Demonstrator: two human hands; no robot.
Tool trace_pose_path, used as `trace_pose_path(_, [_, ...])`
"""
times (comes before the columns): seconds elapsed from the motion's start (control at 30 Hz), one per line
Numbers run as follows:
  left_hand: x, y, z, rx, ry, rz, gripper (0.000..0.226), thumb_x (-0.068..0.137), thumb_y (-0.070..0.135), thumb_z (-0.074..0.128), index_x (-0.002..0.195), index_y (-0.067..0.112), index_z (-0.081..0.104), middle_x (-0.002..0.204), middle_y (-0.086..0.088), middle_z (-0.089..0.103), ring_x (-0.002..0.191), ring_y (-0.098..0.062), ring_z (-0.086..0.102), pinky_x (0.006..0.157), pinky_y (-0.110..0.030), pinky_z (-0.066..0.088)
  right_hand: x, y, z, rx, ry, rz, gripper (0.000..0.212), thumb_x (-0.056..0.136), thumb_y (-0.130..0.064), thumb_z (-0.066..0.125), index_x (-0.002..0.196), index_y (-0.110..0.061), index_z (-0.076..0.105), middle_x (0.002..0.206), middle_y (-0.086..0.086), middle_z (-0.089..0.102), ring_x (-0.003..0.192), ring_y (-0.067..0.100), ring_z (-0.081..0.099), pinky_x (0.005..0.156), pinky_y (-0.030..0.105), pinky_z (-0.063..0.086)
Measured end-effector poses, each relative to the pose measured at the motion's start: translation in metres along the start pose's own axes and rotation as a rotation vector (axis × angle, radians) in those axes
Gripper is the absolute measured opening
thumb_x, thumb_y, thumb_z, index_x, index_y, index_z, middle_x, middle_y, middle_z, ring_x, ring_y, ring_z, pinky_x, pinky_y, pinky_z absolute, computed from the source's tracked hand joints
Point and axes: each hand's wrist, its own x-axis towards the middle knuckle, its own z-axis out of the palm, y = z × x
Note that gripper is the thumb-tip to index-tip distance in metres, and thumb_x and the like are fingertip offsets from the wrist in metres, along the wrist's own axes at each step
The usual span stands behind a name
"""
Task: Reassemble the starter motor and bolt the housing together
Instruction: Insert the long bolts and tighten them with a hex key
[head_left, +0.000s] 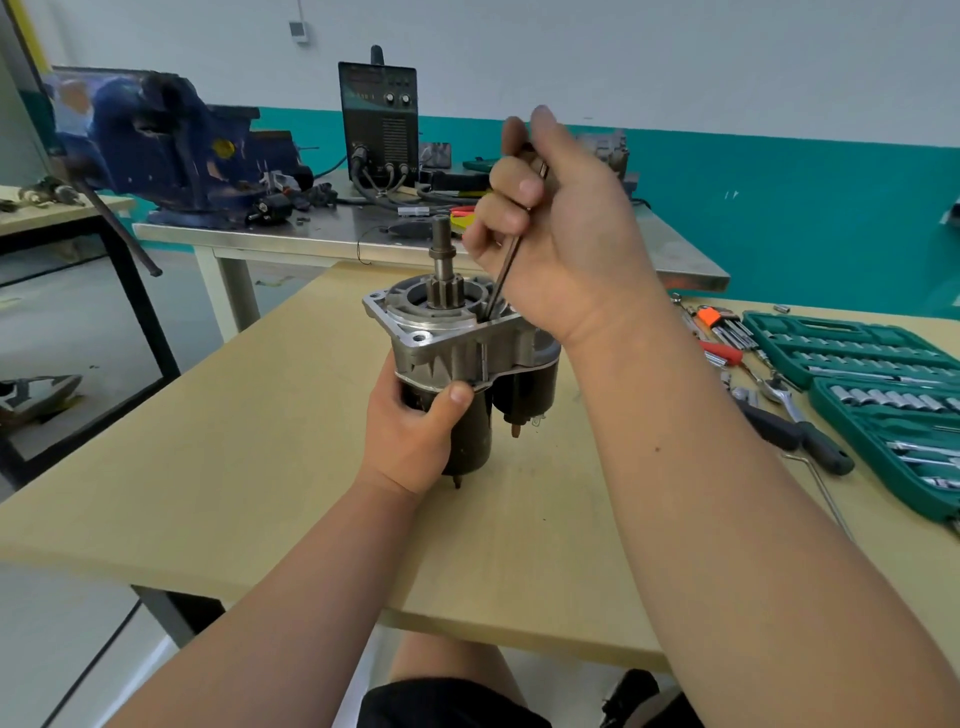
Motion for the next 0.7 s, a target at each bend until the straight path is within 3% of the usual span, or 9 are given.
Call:
trace_pose_path(0.1, [0.001,0.0,0.0,0.014,0.014,-0.013,0.065,0.061,0.053,0.054,0.112,0.014,0.055,0.1,0.014,0.061,0.089,0.014,0.058,0.074,-0.005,0.046,-0.005,0.008,-0.008,0.117,-0.074,-0.035,0.028,0.1,-0.028,0.035,0.087,-0.017,0.057,0.057,-0.005,0.048,0.052,0.01,0.039,0.062,0.029,0.033])
trace_pose_path(0.2, [0.001,0.0,0.0,0.015,0.009,-0.017,0.064,0.062,0.052,0.055,0.112,0.012,0.056,0.1,0.014,0.062,0.09,0.013,0.059,0.076,-0.007,0.046,-0.007,0.008,-0.01,0.109,-0.102,-0.107,0.018,0.093,-0.016,0.052,0.078,-0.013,0.061,0.066,-0.001,0.059,0.057,0.012,0.053,0.067,0.033,0.047])
trace_pose_path(0.27, [0.0,0.001,0.001,0.012,0.002,-0.004,0.064,0.064,0.052,0.056,0.113,0.011,0.056,0.101,0.013,0.063,0.091,0.012,0.059,0.077,-0.008,0.046,-0.006,0.012,-0.006,-0.216,0.007,-0.314,0.012,0.09,-0.011,0.058,0.078,-0.01,0.058,0.068,0.0,0.061,0.057,0.014,0.06,0.063,0.035,0.052])
trace_pose_path(0.33, [0.0,0.001,0.002,0.008,-0.004,-0.001,0.061,0.064,0.051,0.058,0.112,0.013,0.057,0.101,0.013,0.064,0.091,0.01,0.06,0.077,-0.009,0.046,-0.007,0.018,0.003,-0.665,0.195,-0.645,0.012,0.089,-0.01,0.061,0.08,-0.013,0.054,0.069,-0.005,0.06,0.055,0.013,0.066,0.055,0.027,0.053])
trace_pose_path(0.43, [-0.001,0.002,0.002,0.008,-0.002,-0.006,0.049,0.063,0.051,0.059,0.105,0.026,0.057,0.099,0.016,0.064,0.089,0.011,0.061,0.074,-0.007,0.046,-0.008,0.026,0.006,-0.917,0.261,-0.916,0.01,0.09,-0.006,0.058,0.085,-0.013,0.053,0.076,-0.01,0.057,0.053,0.009,0.063,0.05,0.021,0.05])
trace_pose_path(0.47, [-0.001,0.003,0.002,0.009,0.002,-0.006,0.047,0.062,0.051,0.059,0.103,0.029,0.057,0.098,0.017,0.064,0.088,0.011,0.061,0.073,-0.007,0.045,-0.007,0.026,0.005,-0.938,0.234,-0.906,0.004,0.091,-0.006,0.056,0.09,-0.01,0.057,0.078,-0.009,0.058,0.056,0.008,0.061,0.052,0.021,0.049])
trace_pose_path(0.53, [-0.002,0.003,0.002,-0.003,0.006,-0.014,0.045,0.061,0.049,0.059,0.102,0.031,0.056,0.097,0.019,0.064,0.088,0.012,0.061,0.073,-0.007,0.045,-0.007,0.027,0.003,-0.84,0.164,-0.729,0.022,0.096,-0.013,0.046,0.111,-0.004,0.06,0.082,-0.005,0.059,0.057,0.005,0.05,0.052,0.019,0.04])
trace_pose_path(0.6, [-0.001,0.003,0.002,-0.005,0.007,-0.012,0.046,0.061,0.049,0.06,0.102,0.03,0.056,0.097,0.018,0.064,0.088,0.011,0.061,0.073,-0.007,0.046,-0.007,0.026,0.003,-0.596,0.019,-0.533,0.043,0.097,-0.027,0.032,0.123,-0.001,0.054,0.08,-0.001,0.053,0.055,0.006,0.037,0.05,0.023,0.028])
trace_pose_path(0.7, [0.0,0.003,0.001,-0.016,-0.004,-0.011,0.049,0.061,0.051,0.06,0.105,0.029,0.057,0.101,0.017,0.064,0.092,0.01,0.061,0.077,-0.01,0.048,-0.005,0.016,0.0,-0.33,-0.119,-0.336,0.044,0.094,-0.033,0.027,0.111,-0.004,0.056,0.075,0.001,0.045,0.056,0.01,0.033,0.053,0.027,0.025])
